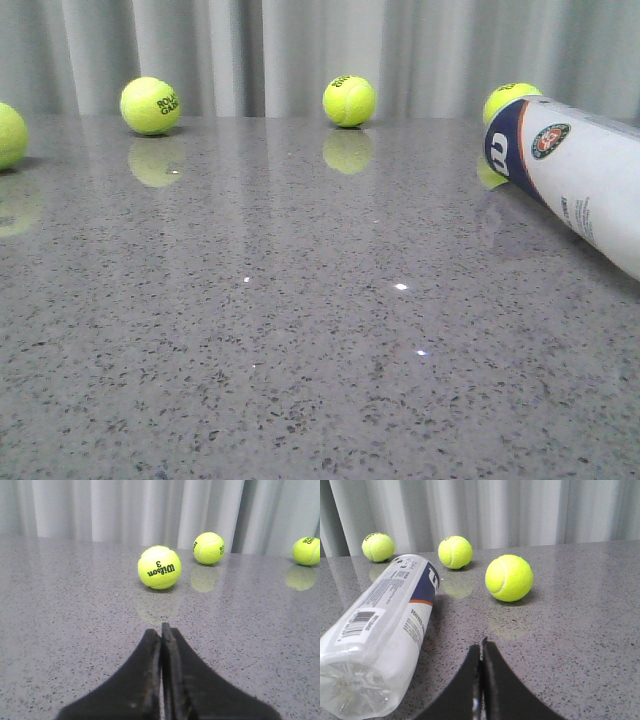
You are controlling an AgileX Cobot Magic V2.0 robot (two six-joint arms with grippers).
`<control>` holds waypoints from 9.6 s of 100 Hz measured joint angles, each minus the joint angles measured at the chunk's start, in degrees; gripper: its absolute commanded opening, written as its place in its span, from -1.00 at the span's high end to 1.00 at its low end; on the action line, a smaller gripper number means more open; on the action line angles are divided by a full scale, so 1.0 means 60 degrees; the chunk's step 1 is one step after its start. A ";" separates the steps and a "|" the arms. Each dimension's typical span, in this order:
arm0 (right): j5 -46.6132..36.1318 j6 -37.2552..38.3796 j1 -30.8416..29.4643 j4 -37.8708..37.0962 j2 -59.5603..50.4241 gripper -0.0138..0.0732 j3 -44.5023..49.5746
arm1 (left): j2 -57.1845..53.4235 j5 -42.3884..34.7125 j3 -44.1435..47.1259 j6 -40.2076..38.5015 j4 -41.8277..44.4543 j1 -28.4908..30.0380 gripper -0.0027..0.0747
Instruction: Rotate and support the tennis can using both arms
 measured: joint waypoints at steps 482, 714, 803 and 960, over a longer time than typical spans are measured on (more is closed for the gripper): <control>1.0544 -1.1090 0.5180 0.1266 1.7999 -0.82 -1.6245 | 0.0000 0.0000 0.0000 0.0000 0.0000 0.0000 0.99; 1.0553 -0.0486 0.4799 0.1137 1.3272 0.81 -1.4412 | 0.0000 0.0000 0.0000 0.0000 0.0000 0.0000 0.99; 0.4317 -0.0031 0.4799 0.1137 0.6256 0.81 -0.6545 | 0.0000 -0.0863 0.0000 0.0000 0.0000 0.0000 0.99; 0.3201 -0.0031 0.4799 0.0936 0.2369 0.81 -0.4073 | 0.7380 0.5884 -0.7765 -0.0004 0.0112 0.0000 -0.32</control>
